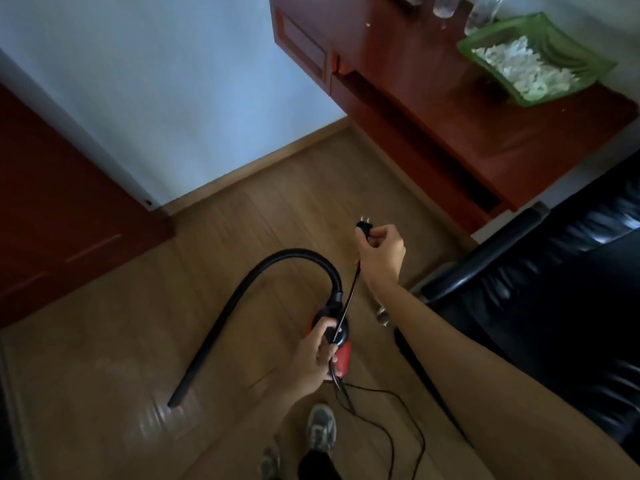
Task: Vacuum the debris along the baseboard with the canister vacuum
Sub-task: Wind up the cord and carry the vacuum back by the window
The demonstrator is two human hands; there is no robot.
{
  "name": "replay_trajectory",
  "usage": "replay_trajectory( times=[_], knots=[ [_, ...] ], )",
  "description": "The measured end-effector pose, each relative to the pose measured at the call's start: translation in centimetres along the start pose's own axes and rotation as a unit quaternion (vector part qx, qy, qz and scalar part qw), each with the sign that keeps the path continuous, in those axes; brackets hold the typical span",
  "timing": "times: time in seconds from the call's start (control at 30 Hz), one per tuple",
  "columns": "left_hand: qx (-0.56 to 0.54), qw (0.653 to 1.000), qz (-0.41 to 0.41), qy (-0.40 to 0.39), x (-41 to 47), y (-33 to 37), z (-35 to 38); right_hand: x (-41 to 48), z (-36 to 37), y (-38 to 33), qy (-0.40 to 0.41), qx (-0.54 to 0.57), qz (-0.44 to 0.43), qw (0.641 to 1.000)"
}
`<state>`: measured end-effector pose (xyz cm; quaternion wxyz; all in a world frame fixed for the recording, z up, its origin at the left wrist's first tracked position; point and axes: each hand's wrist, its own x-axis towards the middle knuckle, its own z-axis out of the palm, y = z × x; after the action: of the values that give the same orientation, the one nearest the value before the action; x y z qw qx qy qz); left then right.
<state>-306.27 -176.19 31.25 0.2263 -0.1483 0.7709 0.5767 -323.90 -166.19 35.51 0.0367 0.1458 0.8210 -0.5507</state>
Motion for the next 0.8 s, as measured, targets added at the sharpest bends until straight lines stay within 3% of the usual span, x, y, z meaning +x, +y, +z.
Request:
replay_trajectory(
  times=[0.2,0.8],
  knots=[
    [-0.069,0.995,-0.048,-0.049,3.4,-4.3,2.5,1.8,1.4,6.5,0.012,-0.026,0.046,0.999],
    [-0.15,0.976,-0.143,-0.071,12.5,-24.4,6.3,4.3,11.8,28.0,-0.005,-0.086,0.126,0.988]
  ],
)
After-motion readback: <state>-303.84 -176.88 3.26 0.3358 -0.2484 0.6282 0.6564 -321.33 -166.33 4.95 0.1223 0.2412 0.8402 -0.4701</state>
